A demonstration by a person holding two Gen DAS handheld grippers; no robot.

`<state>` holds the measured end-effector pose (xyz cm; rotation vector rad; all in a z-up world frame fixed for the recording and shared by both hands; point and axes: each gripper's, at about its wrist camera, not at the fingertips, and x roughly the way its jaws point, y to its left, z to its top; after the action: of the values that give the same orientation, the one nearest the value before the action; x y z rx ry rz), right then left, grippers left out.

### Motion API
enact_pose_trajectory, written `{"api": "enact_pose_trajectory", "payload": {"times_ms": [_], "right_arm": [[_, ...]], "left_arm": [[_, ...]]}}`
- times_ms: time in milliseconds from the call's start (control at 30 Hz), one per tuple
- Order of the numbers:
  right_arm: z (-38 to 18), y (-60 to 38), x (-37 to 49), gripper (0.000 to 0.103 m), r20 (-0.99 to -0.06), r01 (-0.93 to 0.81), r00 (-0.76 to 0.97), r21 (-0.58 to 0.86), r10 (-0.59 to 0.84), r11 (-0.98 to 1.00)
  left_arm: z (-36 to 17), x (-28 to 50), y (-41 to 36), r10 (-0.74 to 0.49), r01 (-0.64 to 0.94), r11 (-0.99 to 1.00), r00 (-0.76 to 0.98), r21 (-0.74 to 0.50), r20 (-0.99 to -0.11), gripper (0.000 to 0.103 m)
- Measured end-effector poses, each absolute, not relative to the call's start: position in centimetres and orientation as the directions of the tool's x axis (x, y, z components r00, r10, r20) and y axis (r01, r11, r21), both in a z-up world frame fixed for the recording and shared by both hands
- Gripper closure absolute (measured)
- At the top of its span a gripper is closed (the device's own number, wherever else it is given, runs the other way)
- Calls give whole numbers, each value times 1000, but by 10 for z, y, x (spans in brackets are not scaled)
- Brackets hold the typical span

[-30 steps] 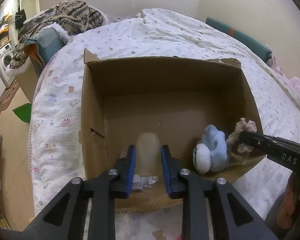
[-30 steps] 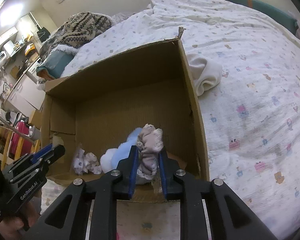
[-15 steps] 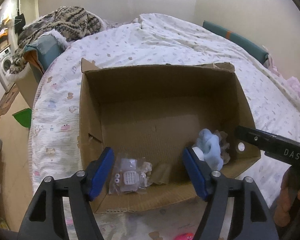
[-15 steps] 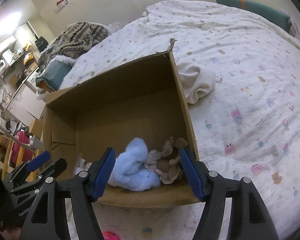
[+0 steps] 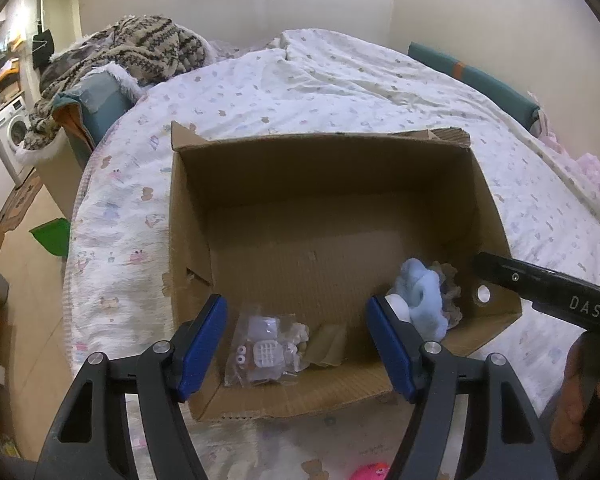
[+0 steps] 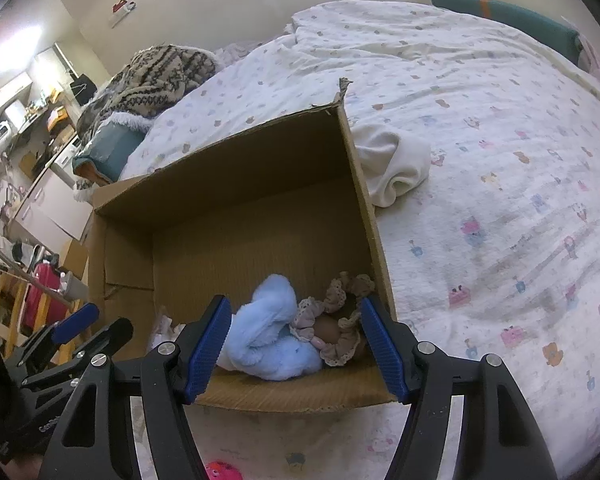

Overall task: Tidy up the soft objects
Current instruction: 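Move both open tools back toward the pink duck on the sheet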

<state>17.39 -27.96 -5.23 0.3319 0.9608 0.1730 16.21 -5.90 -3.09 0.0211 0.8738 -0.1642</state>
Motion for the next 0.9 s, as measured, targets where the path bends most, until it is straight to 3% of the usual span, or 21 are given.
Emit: {"api": "enact_pose_trajectory", "payload": {"times_ms": [900], "right_arm": [[-43, -259, 98, 32, -793, -44, 521, 344, 315, 938]], "left_arm": [[-13, 81, -8, -100, 44, 995, 593, -91, -799, 34]]}}
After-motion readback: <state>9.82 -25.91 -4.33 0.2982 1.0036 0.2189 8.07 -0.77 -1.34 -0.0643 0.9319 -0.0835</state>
